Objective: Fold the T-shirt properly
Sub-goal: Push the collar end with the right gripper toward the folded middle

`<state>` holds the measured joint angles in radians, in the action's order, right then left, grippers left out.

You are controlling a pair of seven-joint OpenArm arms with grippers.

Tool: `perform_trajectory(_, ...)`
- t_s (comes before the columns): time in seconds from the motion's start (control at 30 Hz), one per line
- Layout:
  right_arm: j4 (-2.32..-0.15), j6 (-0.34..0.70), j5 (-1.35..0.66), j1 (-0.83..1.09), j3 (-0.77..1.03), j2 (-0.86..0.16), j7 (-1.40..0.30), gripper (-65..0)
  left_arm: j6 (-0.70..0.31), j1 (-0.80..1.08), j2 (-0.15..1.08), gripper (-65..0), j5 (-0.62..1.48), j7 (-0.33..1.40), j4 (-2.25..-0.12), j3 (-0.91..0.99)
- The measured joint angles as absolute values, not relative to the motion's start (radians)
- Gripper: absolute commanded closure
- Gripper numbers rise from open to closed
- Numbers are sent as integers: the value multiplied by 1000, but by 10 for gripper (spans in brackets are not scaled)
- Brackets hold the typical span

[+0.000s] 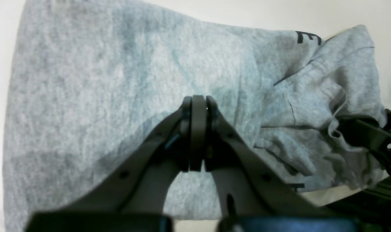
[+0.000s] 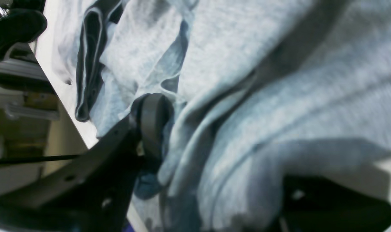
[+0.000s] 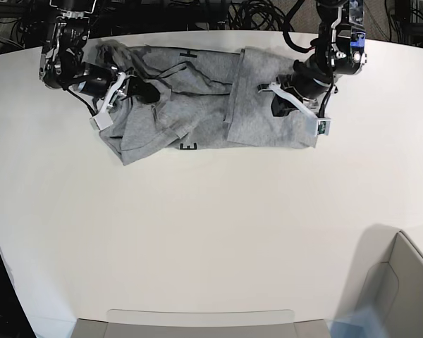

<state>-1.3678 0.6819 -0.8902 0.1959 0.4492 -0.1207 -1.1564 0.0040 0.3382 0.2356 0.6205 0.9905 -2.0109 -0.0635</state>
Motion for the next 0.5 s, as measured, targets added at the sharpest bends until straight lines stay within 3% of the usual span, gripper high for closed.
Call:
perform_trajectory(0.07,-1371,682,-854,185,445,-109,-1151,-171,4,339,235,0,621,991,-2011,-64)
perform_trajectory(0.17,-1370,682,-819,176,445,-111,-1146,-16,4,338,236,0,620,990,-2011,-64)
perform_trajectory(0.2,-1369,682,-810,172,445,-110,-1147,0,4,338,236,0,621,991,-2011,-64)
perform_trajectory(0.5,-1368,682,-602,70,448,-156,-1112,0,4,340,232,0,656,990,-2012,-64)
